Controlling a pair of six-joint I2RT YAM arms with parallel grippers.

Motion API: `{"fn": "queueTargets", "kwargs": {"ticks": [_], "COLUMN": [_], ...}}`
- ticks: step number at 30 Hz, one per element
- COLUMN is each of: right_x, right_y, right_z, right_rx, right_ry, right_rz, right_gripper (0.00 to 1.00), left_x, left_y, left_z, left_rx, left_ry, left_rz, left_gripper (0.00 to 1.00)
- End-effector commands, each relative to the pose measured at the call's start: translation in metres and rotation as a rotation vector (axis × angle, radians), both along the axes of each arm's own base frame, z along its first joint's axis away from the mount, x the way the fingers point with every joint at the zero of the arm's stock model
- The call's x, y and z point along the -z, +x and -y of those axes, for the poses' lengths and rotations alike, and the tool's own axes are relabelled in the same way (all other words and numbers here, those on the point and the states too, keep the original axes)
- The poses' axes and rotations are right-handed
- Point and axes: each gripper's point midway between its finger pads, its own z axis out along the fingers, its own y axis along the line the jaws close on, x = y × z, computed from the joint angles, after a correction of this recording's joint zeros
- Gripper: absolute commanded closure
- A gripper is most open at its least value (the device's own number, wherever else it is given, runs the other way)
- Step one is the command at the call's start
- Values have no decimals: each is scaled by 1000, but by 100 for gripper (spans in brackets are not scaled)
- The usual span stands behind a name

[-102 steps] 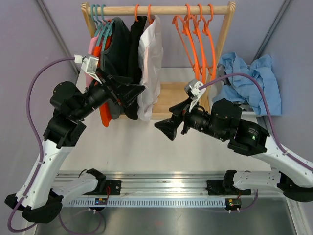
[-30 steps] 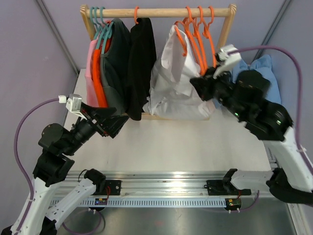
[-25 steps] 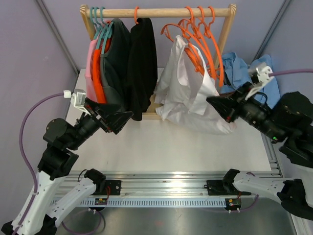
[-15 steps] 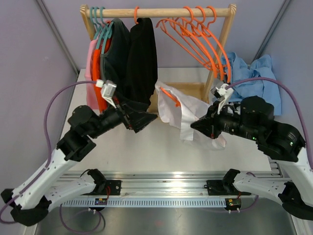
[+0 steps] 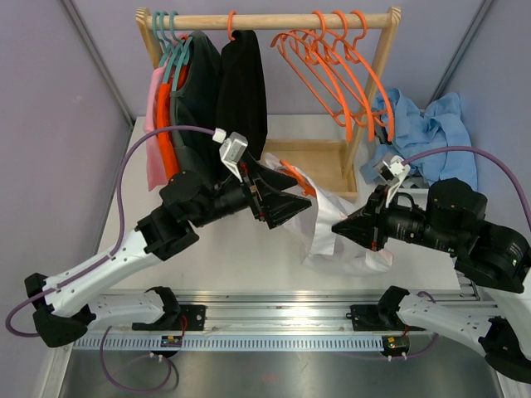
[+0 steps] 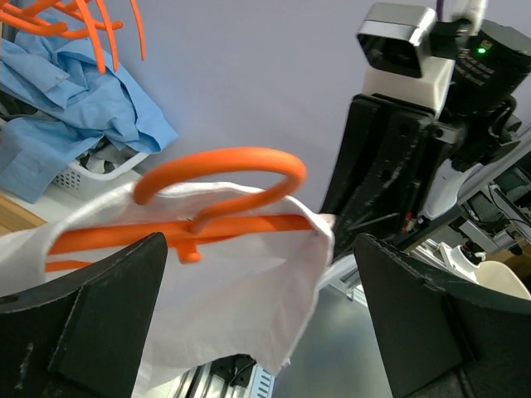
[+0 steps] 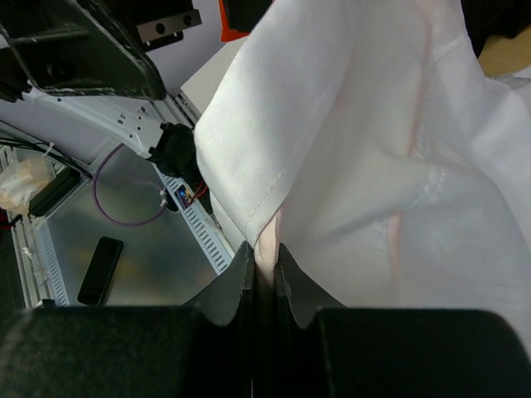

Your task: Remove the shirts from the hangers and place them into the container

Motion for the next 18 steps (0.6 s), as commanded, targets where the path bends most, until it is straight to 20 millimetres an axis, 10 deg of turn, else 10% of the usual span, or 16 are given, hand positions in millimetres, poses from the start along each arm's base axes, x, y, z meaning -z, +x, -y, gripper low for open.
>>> {"fn": "queueTargets", "kwargs": {"ticks": [1,18], "right_x": [-26,-36], "right_y": [-7,-6], "right_z": [-12,-5], "right_rx": [-68,-24], "right_ry": [106,153], "right_rz": [44,68], "right_gripper": [100,100], "left_x": [-32,-47], "left_y": [10,-9], "left_z": [3,25], "left_rx": [-62,-311], "left_ry": [-92,-64], "left_rz": [65,263], "left_gripper": [1,1]}}
